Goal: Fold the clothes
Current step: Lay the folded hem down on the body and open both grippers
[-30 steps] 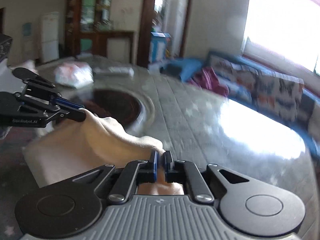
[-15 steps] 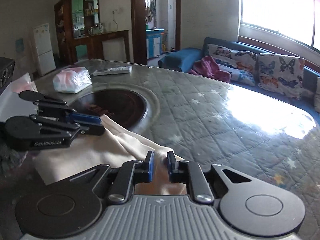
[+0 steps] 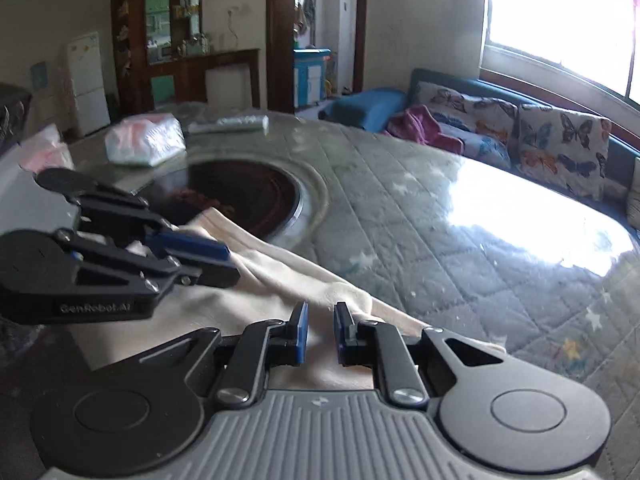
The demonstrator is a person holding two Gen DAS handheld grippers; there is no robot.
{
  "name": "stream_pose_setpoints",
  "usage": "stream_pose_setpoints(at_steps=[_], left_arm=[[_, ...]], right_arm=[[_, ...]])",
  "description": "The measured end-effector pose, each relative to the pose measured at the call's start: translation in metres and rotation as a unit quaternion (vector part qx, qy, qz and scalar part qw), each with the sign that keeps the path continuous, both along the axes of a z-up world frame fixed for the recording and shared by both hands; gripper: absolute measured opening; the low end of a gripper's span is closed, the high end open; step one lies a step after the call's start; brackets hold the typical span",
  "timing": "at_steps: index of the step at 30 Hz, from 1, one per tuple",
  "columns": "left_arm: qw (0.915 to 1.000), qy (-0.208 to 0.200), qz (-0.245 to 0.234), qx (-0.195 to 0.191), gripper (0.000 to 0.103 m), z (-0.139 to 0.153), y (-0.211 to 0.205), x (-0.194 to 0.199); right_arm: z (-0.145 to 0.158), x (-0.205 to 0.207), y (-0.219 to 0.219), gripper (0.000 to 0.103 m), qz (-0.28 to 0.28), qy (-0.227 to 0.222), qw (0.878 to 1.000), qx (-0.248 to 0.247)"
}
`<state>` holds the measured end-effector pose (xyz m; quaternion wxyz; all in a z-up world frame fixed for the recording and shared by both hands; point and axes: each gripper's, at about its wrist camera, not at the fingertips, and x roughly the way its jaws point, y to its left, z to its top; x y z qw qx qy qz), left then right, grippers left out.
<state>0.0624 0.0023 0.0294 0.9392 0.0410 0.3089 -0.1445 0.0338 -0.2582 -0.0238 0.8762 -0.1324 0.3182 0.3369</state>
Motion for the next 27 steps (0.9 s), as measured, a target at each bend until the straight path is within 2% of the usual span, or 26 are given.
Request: stream_pose_setpoints(at_steps=[4, 12, 15, 18, 20, 23, 27], left_arm=[[0.9995, 0.024, 0.019, -0.01, 0.016, -0.007, 0.0, 0.009], [0.9996, 0.017, 0.021, -0.005, 0.016, -0.011, -0.001, 0.005], [0.9996, 0.017, 0.021, -0.007, 0.016, -0.01, -0.001, 0.006], [0.9996, 0.016, 0.02, -0.013, 0.016, -0.008, 0.002, 0.004], [0.9996, 0.01, 0.019, -0.02, 0.018, -0.004, 0.004, -0.001], [0.9994, -0.01, 0.016, -0.031, 0.028, 0.005, 0.008, -0.018], [0.9987, -0.031, 0.009, -0.039, 0.028, 0.013, 0.013, -0.05]], right_arm=[[-0.006, 0.003, -0.005, 0.011, -0.016, 0.007, 1.0, 0.012], [0.005, -0.027, -0.03, 0.013, -0.015, -0.006, 1.0, 0.024], [-0.004, -0.032, -0.042, 0.013, -0.039, -0.002, 0.999, 0.012], [-0.001, -0.032, -0.055, 0.013, -0.061, 0.003, 0.998, 0.034], [0.004, -0.037, -0.061, 0.013, -0.068, -0.008, 0.997, 0.04], [0.01, -0.049, -0.064, 0.017, -0.05, -0.021, 0.997, 0.046], [0.007, -0.063, -0.057, 0.019, -0.018, -0.032, 0.999, 0.031]])
